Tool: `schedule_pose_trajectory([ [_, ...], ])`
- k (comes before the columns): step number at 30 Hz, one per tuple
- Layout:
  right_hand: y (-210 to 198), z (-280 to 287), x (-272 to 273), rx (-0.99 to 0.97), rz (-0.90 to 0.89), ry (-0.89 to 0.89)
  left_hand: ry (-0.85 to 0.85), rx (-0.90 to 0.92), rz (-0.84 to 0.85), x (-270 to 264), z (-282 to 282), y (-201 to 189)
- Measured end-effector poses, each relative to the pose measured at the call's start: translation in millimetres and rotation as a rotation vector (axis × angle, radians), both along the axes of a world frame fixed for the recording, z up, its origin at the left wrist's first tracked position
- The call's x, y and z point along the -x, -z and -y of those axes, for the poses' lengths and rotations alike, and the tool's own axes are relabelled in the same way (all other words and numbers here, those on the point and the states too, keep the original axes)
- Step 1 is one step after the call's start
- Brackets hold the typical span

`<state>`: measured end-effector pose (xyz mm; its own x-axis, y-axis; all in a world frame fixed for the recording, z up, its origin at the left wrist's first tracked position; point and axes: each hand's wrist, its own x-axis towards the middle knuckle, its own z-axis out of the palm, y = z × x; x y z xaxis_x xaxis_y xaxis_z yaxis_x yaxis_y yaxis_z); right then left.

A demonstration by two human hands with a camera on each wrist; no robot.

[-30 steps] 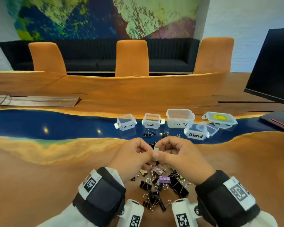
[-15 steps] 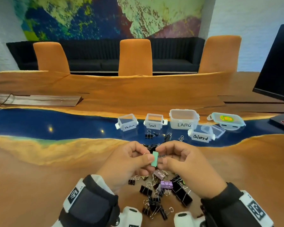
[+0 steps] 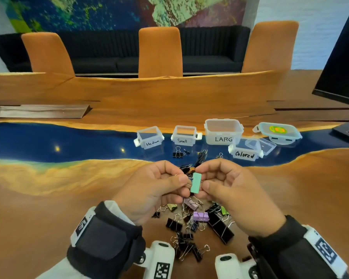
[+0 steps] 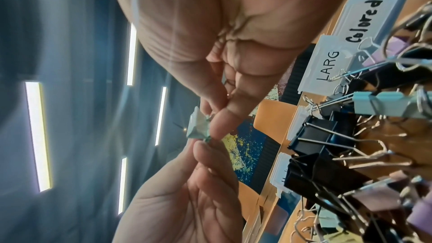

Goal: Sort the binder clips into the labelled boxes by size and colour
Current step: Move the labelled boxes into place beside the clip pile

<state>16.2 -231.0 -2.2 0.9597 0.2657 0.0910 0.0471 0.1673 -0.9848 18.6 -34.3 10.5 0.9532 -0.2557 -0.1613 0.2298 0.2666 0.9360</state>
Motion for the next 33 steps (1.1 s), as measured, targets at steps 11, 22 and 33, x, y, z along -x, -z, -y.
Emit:
schedule_pose_trajectory([
  [11, -5.3, -8.3, -3.2, 0.004, 0.045, 0.14, -0.107, -0.294, 0.031, -12.8, -2.0, -0.2],
  [22, -12.0, -2.8, 0.8, 0.504, 0.22, 0.09, 0.003, -0.302, 0.238, -2.8, -2.4, -10.9],
  [33, -42.8, 39.2, -53.3, 0.929, 0.228, 0.15, -0.139, -0.417, 0.248, -13.3, -12.0, -3.4],
])
